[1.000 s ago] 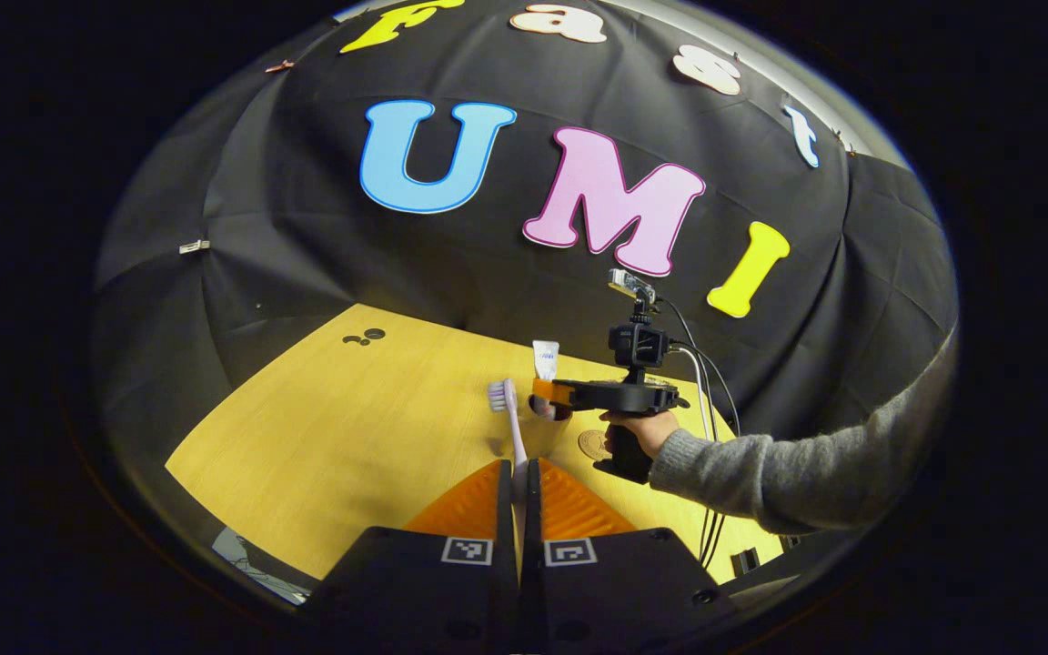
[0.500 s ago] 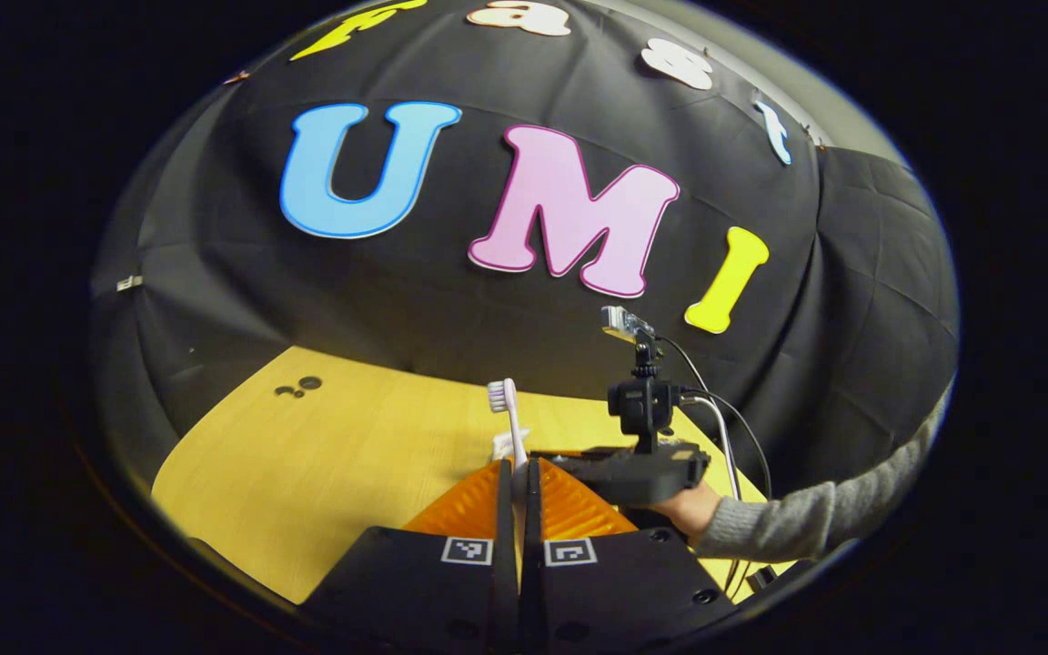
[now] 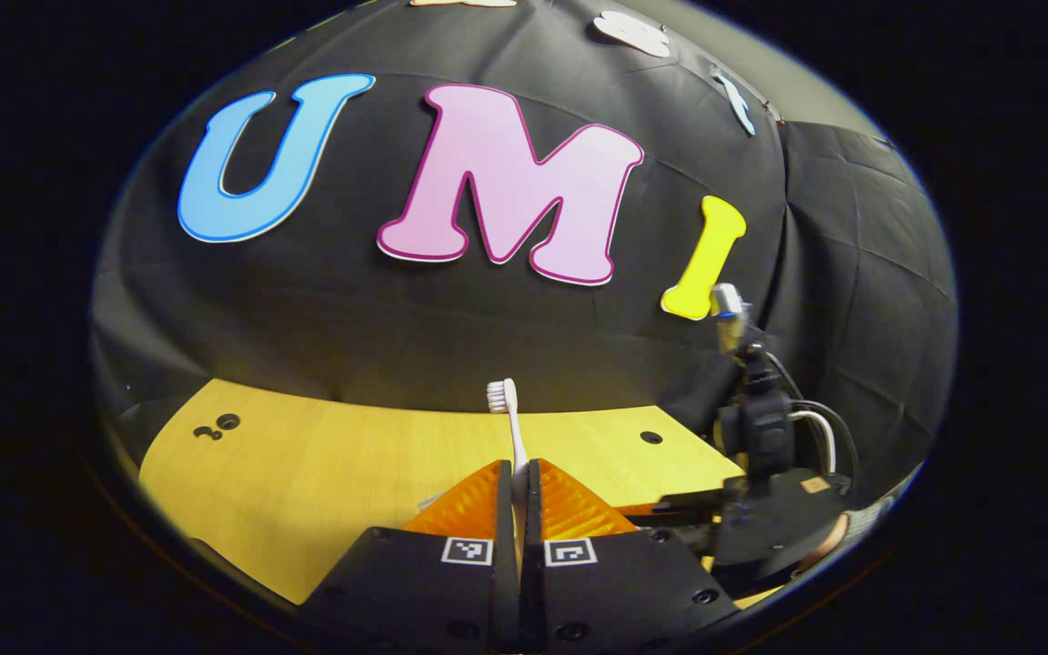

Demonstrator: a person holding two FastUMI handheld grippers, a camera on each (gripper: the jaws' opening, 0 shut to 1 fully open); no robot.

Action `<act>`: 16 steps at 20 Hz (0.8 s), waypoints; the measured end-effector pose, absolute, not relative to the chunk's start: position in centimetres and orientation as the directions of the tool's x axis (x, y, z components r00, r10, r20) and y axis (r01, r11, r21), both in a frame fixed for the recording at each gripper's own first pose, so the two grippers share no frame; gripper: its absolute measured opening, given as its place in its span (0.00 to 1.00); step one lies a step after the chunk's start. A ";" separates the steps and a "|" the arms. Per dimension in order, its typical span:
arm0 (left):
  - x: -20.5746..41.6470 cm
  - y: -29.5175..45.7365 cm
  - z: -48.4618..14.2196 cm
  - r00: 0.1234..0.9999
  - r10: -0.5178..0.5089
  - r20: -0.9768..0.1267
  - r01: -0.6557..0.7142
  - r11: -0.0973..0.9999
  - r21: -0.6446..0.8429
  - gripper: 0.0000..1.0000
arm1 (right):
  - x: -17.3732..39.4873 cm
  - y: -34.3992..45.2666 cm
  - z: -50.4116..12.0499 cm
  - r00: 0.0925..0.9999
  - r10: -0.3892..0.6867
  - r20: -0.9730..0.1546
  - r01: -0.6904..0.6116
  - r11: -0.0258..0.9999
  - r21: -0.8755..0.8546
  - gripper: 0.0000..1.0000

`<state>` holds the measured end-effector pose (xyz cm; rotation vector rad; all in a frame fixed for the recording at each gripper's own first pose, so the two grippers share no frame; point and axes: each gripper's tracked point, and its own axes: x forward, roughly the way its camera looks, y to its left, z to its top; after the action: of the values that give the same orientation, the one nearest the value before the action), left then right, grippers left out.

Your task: Put the toothbrush and toothpaste on the desktop into the cup, then pick up the cup and place it on the coaster on the desktop.

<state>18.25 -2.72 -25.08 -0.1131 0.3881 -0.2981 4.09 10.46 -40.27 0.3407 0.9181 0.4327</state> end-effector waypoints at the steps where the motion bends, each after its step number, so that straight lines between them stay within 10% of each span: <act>1: 19.0 -3.0 -25.3 0.884 -0.314 -0.346 0.274 0.948 -0.159 0.06 | 3.3 9.1 -40.0 0.537 0.487 -0.688 -0.205 0.867 0.454 0.46; 16: 25.8 -1.8 -29.3 0.922 -0.257 -0.290 0.235 0.966 -0.108 0.06 | -8.5 -0.3 -37.2 0.535 0.397 -0.745 0.010 0.879 0.476 0.47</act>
<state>25.82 -1.76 -29.30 -0.0720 0.3067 -0.2525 -8.46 -0.31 -37.17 0.4581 0.9868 0.2406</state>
